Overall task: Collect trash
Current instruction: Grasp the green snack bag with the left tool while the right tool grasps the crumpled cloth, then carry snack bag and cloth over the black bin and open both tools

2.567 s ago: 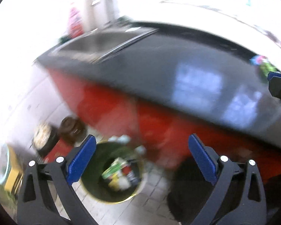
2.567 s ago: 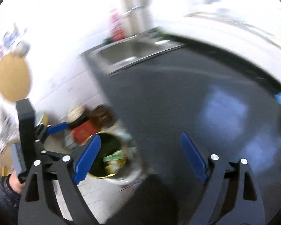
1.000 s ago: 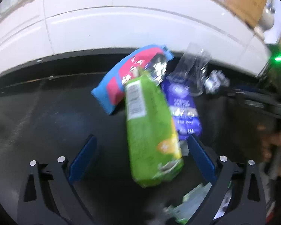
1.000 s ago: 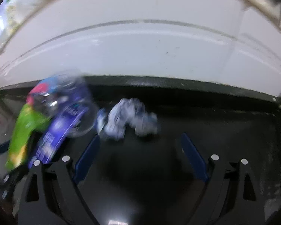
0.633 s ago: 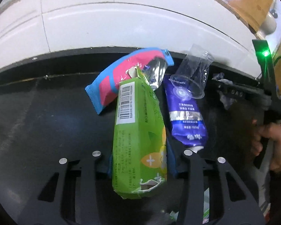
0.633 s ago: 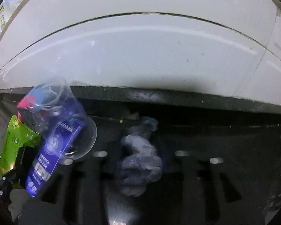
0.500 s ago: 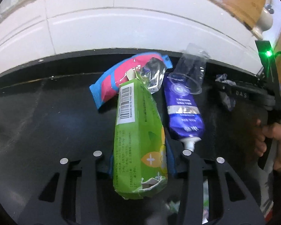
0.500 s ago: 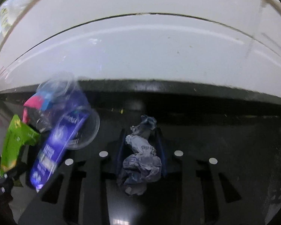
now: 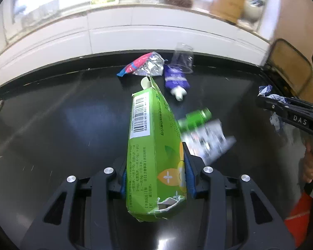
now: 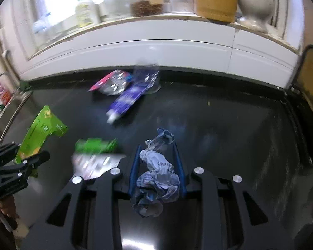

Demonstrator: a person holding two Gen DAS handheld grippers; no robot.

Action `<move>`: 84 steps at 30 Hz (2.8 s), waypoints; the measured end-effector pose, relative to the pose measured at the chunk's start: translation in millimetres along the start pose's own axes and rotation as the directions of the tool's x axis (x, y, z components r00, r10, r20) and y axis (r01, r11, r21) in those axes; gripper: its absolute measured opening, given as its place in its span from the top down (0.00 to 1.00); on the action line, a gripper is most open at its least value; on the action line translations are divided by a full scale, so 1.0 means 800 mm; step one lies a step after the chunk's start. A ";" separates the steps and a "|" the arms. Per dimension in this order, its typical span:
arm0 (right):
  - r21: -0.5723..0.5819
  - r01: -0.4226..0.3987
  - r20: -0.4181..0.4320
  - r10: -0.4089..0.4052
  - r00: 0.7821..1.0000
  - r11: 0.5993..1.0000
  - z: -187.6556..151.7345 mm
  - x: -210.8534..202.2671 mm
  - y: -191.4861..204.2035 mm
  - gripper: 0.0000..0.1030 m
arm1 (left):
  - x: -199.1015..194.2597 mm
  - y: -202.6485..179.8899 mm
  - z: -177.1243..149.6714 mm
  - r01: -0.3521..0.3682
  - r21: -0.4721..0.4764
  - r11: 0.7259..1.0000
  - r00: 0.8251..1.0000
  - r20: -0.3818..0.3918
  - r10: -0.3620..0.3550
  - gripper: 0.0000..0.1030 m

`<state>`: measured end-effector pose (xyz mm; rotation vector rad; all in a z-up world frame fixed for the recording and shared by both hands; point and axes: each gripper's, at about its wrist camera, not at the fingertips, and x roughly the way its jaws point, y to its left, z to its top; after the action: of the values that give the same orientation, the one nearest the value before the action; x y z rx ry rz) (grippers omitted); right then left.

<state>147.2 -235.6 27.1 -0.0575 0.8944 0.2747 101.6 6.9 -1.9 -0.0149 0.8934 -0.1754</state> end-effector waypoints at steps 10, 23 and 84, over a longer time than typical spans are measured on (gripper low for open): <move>0.023 -0.011 0.025 0.011 1.000 1.000 -0.105 -0.075 0.027 0.70 | -0.061 -0.029 -0.073 -0.036 0.046 0.998 0.999 0.032 0.034 0.60; -0.046 -0.056 0.038 0.058 0.998 0.997 -0.094 -0.080 0.088 0.70 | -0.089 0.005 -0.090 -0.072 -0.014 0.997 0.995 0.067 0.073 0.60; -0.491 -0.699 -0.618 0.358 0.700 0.519 -0.339 0.148 0.837 0.28 | -0.165 0.485 -0.596 -0.520 -0.699 0.491 0.852 -0.379 0.362 0.24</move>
<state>-163.1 390.5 -191.8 -0.5884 1.2138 1.2689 -293.0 438.7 -232.8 -0.6066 1.0723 0.7529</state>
